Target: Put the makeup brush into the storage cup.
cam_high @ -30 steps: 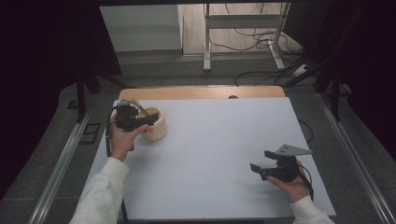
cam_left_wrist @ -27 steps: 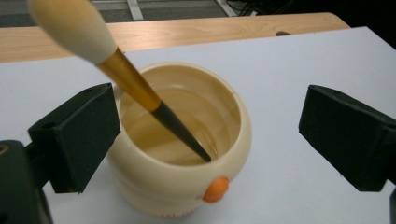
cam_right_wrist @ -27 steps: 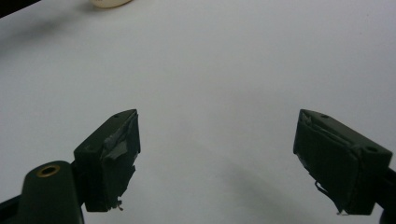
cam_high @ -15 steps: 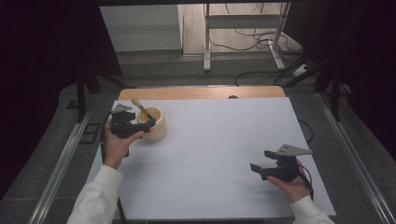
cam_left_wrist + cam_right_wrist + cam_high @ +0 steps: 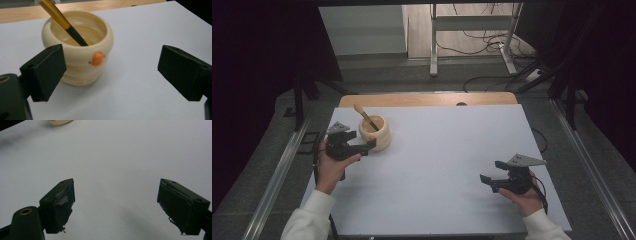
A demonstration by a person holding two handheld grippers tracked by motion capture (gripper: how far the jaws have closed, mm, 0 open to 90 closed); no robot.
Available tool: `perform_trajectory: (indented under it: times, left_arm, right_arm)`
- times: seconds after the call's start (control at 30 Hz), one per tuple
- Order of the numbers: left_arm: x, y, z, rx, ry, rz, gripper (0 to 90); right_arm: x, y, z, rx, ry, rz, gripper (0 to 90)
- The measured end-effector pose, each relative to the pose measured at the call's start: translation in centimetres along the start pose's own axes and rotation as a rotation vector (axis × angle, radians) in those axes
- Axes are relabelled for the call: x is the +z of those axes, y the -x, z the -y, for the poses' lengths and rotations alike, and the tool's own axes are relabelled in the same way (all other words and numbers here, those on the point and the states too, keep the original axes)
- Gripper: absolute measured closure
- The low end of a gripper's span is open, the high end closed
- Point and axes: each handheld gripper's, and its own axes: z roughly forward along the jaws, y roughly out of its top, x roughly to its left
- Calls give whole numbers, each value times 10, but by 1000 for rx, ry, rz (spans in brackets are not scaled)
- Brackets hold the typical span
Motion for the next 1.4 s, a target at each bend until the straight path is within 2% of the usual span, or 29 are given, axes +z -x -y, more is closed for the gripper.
perform_trajectory:
  times: [0.17, 0.37, 0.67, 0.77, 0.87, 1.0, 1.1, 1.2, 1.4]
  left_arm:
    - [-2, 7, 10, 22, -19, 22, 92]
    - [-6, 11, 25, 25, -25, 36, 92]
    - [-9, 12, 49, 15, -53, 11, 97]
    - [-10, 16, 58, 26, -61, -4, 100]
    - [-12, 20, 65, 25, -69, 4, 102]
    - [-13, 26, 75, 54, -90, -13, 104]
    - [-13, 28, 81, 45, -87, -16, 114]
    - [-14, 31, 81, 64, -88, -22, 114]
    - [-15, 30, 83, 67, -86, -25, 117]
  right_arm:
    - [0, -2, -1, -4, -1, 1, 154]
    - [1, -1, -1, -3, -5, 4, 154]
    - [3, -4, -2, -12, -10, 6, 154]
    - [2, -5, -1, -15, -14, 3, 152]
    - [2, -5, 0, -17, -17, 3, 152]
    - [2, -5, 0, -18, -21, 3, 152]
    - [3, -5, 0, -22, -27, 6, 152]
    - [4, -5, 0, -22, -27, 4, 152]
    - [3, -5, 0, -23, -29, 6, 151]
